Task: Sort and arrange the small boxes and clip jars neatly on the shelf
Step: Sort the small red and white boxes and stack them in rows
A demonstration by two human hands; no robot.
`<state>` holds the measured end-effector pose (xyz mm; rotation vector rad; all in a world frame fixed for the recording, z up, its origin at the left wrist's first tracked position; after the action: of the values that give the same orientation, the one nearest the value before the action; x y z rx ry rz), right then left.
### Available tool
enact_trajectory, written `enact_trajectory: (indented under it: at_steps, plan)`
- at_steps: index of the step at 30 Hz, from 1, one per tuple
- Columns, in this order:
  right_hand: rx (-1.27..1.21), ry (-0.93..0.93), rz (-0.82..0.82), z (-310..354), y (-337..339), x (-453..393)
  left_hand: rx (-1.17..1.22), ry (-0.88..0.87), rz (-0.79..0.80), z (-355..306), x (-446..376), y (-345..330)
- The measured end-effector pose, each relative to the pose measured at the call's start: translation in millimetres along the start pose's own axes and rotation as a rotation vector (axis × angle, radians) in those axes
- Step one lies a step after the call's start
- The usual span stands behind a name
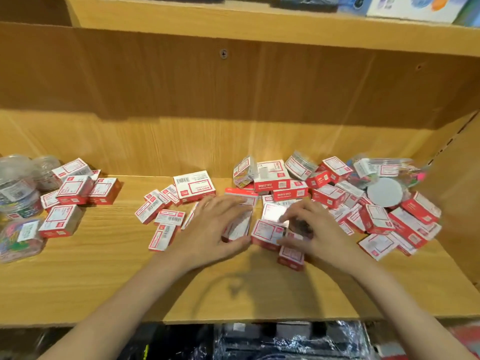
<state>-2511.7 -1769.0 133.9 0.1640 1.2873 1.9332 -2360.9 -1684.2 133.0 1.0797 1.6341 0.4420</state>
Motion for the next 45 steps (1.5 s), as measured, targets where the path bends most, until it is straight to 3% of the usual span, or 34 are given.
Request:
enact_trajectory:
  at_steps: [2, 5, 16, 20, 22, 25, 29, 33, 36, 42, 45]
  plan:
    - [-0.031, 0.027, -0.027, -3.4, 7.7, -12.7, -0.018, 0.013, 0.095, -7.8, -2.6, -16.0]
    - [0.084, 0.122, 0.104, -7.3, -3.4, -24.1, -0.089, 0.006, 0.128, -15.7, -0.8, -32.8]
    - [0.092, 0.17, 0.132, 0.4, -17.8, -40.0, -0.156, 0.131, -0.093, -26.9, 21.5, -12.3]
    - [-0.206, 0.102, 0.01, 3.4, 22.0, -40.0, -0.108, 0.22, -0.084, -22.4, 29.0, -14.0]
    - [-0.29, 0.158, 0.126, 8.9, 35.2, -32.7, -0.098, 0.226, -0.059, -21.8, 30.0, -16.5]
    - [-0.14, 0.264, 0.334, 10.8, 23.5, -5.6, -0.113, 0.231, -0.042, -22.1, 28.0, -16.5]
    - [-0.124, 0.267, 0.433, 3.1, 0.7, 18.4, -0.021, 0.306, -0.087, -22.9, 30.0, -9.5]
    - [-0.119, 0.286, 0.419, 12.4, -12.2, 18.5, 0.273, 0.558, -0.249, -16.4, 32.7, 4.7]
    - [-0.117, 0.309, 0.435, 21.4, -16.6, 15.0, 0.263, 0.607, -0.328, -9.9, 36.4, 17.4]
    - [-0.332, 0.179, 0.166, 57.1, 15.8, -36.8, 0.222, 0.706, -0.501, 15.0, 59.2, 55.4]
    - [-0.408, 0.18, 0.133, 98.0, -5.6, -58.3, 0.063, 0.743, -0.543, 38.8, 75.2, 83.7]
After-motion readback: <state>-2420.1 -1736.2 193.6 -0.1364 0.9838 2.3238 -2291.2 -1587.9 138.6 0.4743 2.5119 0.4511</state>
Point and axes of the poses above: each hand's wrist, its own x-axis away from the middle knuckle, its own y-axis out of the back of the hand, z = x × y, the point moved 8 cm from there along -x, towards the middle knuckle, and after that the axes turned 12 degrees about -z, right-handed, at the moved point
